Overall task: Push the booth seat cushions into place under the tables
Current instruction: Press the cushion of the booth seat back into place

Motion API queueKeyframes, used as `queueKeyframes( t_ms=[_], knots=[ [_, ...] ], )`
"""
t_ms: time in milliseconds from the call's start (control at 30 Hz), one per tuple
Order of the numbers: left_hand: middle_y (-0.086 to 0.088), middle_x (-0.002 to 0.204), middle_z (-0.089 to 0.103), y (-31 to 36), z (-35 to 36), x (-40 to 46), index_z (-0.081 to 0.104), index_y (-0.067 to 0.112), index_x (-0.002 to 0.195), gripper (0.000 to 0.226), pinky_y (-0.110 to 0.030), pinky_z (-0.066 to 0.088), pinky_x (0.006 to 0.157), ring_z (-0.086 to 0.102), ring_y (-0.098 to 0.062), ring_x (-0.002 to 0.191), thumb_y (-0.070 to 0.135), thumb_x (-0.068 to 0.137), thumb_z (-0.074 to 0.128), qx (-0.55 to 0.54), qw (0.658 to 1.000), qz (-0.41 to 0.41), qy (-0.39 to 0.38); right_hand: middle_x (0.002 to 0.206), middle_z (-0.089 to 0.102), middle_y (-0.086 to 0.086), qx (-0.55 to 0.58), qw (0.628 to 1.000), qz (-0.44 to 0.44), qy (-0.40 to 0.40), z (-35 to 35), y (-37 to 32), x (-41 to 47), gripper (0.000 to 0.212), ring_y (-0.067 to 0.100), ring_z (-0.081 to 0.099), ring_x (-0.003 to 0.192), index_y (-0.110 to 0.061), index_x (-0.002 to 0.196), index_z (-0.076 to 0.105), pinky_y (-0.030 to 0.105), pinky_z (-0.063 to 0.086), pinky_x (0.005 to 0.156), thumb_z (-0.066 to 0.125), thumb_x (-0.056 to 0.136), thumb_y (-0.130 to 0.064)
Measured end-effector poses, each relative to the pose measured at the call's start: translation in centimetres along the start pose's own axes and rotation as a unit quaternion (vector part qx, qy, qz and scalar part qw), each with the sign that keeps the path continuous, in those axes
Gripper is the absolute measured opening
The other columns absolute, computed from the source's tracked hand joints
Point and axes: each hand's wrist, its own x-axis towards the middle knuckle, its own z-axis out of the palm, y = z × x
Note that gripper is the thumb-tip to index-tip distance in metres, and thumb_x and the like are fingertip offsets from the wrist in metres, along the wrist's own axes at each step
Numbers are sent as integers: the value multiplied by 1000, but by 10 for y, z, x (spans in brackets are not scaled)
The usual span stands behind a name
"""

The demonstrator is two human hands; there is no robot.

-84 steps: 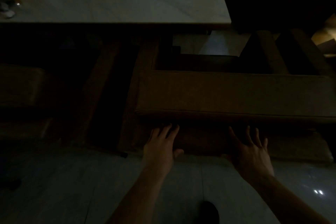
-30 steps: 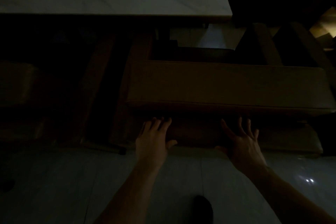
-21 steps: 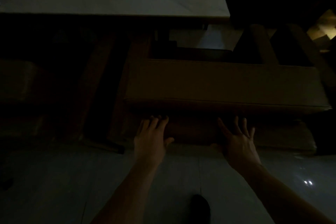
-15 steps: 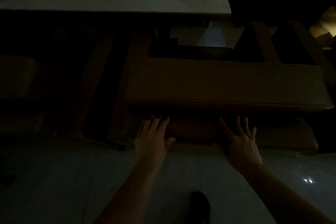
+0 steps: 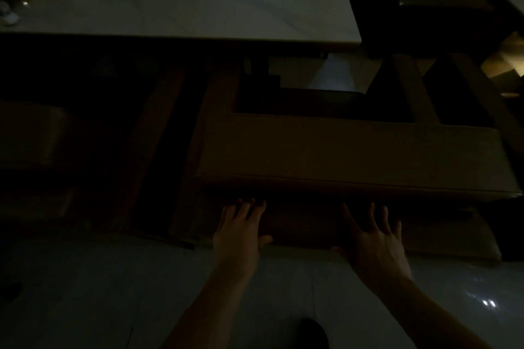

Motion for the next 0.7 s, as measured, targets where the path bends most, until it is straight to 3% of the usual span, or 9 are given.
queueKeyframes(
  t_ms=[400, 700],
  knots=[
    [13, 153, 30, 3, -9, -2, 25, 42, 150, 69, -41, 38, 104, 18, -23, 143, 52, 90, 59, 5, 1000, -10, -10, 164, -7, 24, -14, 1000, -9, -2, -3, 1, 5, 89, 48, -7, 149, -38, 151, -23, 65, 9, 119, 23, 87, -80],
    [10, 149, 35, -2, -5, -1, 29, 41, 148, 70, -41, 42, 99, 22, -24, 140, 53, 87, 61, 18, 1000, -19, -17, 164, -5, 24, 4, 1000, -17, -3, -2, -4, 8, 91, 49, -7, 149, -39, 153, -18, 67, 8, 118, 34, 88, -77]
  ],
)
